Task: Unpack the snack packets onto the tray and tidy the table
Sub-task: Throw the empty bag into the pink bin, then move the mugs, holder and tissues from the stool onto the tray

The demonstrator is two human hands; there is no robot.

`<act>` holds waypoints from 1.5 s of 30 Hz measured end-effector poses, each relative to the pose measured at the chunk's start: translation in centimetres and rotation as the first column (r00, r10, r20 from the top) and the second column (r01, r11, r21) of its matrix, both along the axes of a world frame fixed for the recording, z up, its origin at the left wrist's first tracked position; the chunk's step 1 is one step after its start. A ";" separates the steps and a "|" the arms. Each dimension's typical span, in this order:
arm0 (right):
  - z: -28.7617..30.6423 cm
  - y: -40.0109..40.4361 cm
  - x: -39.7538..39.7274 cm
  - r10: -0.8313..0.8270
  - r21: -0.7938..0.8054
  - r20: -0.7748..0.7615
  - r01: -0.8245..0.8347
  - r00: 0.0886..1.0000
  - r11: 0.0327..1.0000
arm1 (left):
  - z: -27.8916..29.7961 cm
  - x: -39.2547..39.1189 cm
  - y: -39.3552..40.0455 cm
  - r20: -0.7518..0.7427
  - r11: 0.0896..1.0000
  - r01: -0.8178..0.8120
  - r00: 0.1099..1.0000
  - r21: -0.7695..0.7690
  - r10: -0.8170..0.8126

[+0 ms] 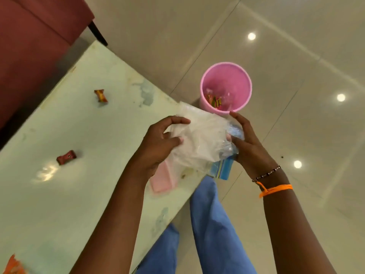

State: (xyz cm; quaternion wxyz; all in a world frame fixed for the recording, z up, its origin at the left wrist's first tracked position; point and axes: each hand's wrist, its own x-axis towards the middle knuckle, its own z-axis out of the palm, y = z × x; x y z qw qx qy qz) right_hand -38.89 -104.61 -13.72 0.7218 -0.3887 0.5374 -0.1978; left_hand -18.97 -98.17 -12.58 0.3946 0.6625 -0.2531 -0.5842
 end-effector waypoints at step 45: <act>3.4 13.1 11.9 0.553 -0.229 -0.111 -0.563 0.826 0.794 | 3.7 -2.7 15.9 0.097 0.624 -0.781 0.619 -0.025 0.779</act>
